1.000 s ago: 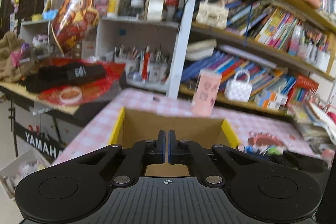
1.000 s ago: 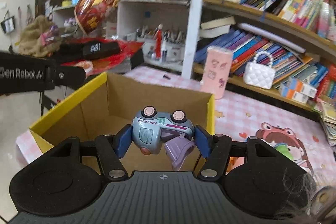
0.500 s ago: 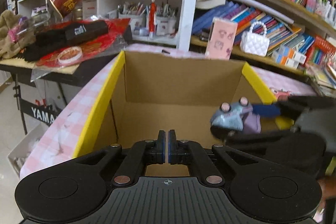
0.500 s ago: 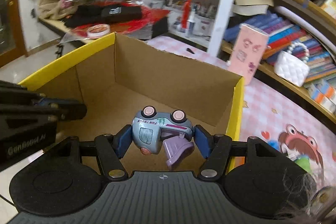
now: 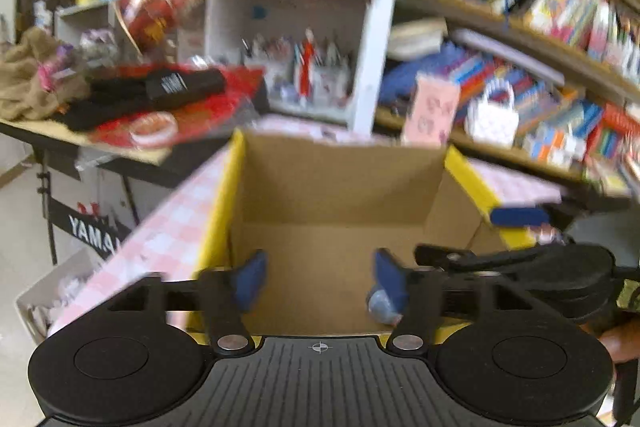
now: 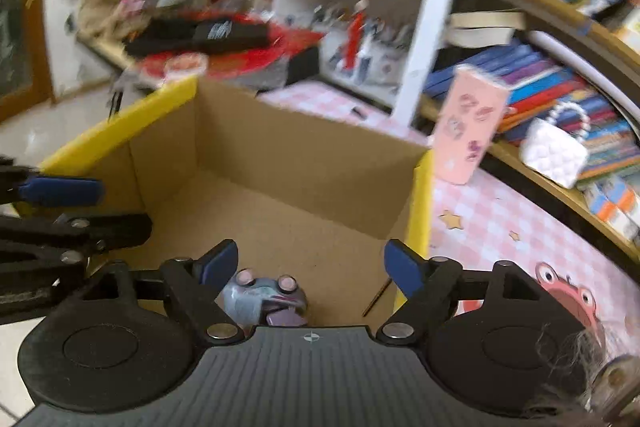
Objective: Organize objects
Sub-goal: 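Carry the sponge and truck into the yellow box and open both tools, then withdraw both tools from the box back toward the remaining toys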
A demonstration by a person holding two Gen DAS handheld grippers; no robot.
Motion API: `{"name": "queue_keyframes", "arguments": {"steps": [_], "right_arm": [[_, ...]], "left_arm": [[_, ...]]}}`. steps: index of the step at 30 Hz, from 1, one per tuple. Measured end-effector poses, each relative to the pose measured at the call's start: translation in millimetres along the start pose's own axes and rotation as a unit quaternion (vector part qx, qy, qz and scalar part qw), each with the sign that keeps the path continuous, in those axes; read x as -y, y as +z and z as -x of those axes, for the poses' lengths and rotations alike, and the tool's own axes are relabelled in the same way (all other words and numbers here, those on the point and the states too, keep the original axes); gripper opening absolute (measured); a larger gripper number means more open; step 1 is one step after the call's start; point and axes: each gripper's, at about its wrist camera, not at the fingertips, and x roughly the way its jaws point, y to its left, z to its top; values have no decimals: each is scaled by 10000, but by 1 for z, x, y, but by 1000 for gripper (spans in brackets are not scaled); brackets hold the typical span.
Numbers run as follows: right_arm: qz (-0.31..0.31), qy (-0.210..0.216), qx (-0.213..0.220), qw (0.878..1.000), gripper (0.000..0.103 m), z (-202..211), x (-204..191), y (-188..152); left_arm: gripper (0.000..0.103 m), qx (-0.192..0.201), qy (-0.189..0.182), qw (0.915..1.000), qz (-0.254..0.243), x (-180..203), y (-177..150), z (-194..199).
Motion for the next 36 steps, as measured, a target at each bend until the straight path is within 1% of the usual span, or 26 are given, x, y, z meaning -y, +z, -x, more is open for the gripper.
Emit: {"name": "queue_keyframes", "arguments": {"steps": [2,4,5,6,8,11,14,18,24,29,33,36], "right_arm": [[-307,11,204,9993,79,18,2,-2],[-488,-87,423,9979,79,38,0,-6],[-559,-138,516,9970,79,48,-1,-8],[-643,-194,624,9958,79,61,-4,-13],[-756,-289,762,9938,79,80,-8,-20],[-947,-514,862,9904,79,108,-15,-37],[-1223,-695,827,9866,79,128,-21,-55],[-1607,-991,683,9796,79,149,-28,-81],[-1780,-1412,525,9724,79,174,-44,-116],[-2055,-1888,387,9595,79,191,-47,-142],[-2304,-2114,197,9496,79,200,-40,-160],[-2458,-2275,154,9421,79,209,-32,-170]], "left_arm": [[76,312,-6,9994,151,-3,-1,20],[78,482,59,9982,352,-6,-4,41],[80,529,87,9975,457,-7,-6,49],[82,570,105,9967,573,-8,-10,58],[82,578,123,9957,720,-10,-18,73],[83,509,97,9958,750,-10,-33,94],[83,445,58,9971,613,-8,-47,109],[83,283,-20,9987,429,-5,-60,118],[83,138,-205,9993,290,3,-76,126],[83,-99,-502,9987,26,24,-91,128],[83,-230,-811,9959,-314,47,-94,125],[83,-301,-1043,9929,-492,63,-95,123]]}}
